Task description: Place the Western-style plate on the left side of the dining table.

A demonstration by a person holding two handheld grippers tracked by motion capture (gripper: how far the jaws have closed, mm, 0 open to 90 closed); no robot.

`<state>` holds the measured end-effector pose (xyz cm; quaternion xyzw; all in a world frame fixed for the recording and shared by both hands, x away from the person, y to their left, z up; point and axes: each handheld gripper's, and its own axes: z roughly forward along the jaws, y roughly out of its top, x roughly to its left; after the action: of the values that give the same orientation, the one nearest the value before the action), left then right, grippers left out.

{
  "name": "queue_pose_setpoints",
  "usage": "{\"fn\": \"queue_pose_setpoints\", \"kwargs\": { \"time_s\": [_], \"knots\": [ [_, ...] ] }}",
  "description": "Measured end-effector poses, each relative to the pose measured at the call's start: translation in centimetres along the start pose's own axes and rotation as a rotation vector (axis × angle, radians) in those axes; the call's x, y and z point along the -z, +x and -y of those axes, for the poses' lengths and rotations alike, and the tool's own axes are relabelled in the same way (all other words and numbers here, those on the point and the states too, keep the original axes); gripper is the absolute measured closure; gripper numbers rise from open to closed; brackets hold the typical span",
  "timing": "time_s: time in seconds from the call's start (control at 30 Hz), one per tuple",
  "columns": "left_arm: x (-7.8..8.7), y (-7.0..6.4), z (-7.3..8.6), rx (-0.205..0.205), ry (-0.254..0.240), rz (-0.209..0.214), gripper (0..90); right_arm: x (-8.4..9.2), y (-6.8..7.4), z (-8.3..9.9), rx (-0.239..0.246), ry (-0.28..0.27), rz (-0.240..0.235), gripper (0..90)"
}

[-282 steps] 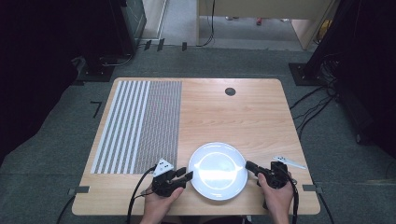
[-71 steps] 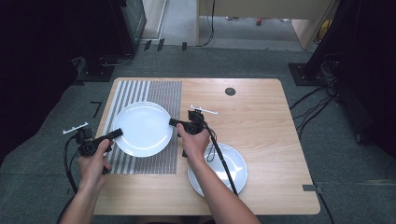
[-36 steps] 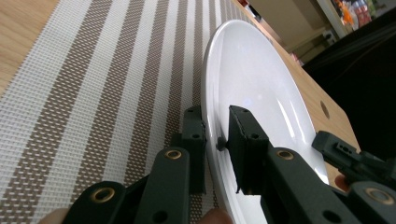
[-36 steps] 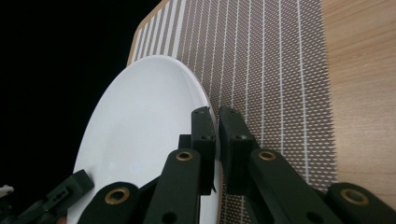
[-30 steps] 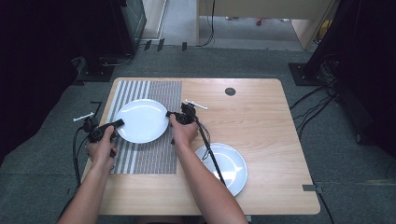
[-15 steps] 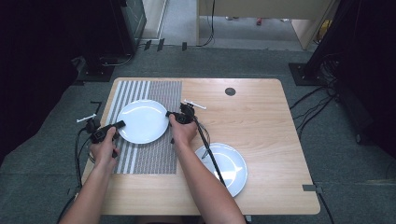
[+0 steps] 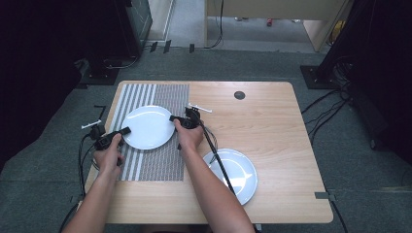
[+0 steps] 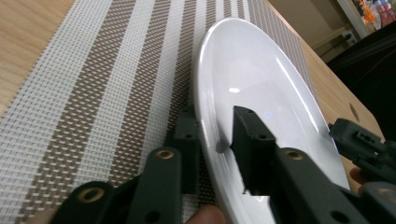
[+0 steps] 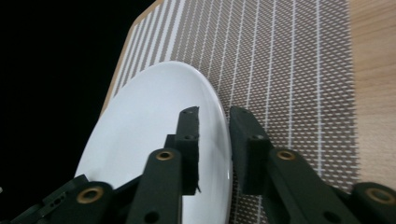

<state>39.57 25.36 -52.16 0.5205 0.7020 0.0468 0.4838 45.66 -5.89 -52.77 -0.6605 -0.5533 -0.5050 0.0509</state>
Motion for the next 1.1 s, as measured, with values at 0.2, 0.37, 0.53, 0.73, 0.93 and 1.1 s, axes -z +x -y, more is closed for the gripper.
{"fn": "queue_pose_setpoints", "kwargs": {
  "time_s": [0.2, 0.37, 0.53, 0.73, 0.93, 1.1],
  "knots": [
    [0.6, -0.9, 0.1, -0.067, 0.003, -0.056, 45.7, 0.8, 0.5, -0.4, 0.062, -0.016, 0.008, 57.8],
    [1.6, -1.3, -0.3, -0.094, -0.039, -0.086, 40.1, 1.7, 0.6, -0.9, 0.125, -0.025, 0.022, 54.2],
    [3.1, -2.1, -0.6, -0.124, -0.088, -0.073, 35.9, 3.1, 0.7, -1.6, 0.148, -0.020, -0.059, 53.7],
    [4.4, -3.6, -0.2, -0.205, -0.102, -0.065, 30.0, 5.4, 1.4, -2.2, 0.293, -0.032, -0.039, 40.8],
    [5.6, -5.3, 0.3, -0.259, -0.108, -0.049, 20.3, 7.5, 1.5, -2.4, 0.350, -0.012, -0.048, 36.6],
    [6.9, -6.5, 0.8, -0.299, -0.116, -0.047, 15.9, 10.5, 1.1, -2.6, 0.403, -0.019, -0.022, 34.3]
  ]
}}
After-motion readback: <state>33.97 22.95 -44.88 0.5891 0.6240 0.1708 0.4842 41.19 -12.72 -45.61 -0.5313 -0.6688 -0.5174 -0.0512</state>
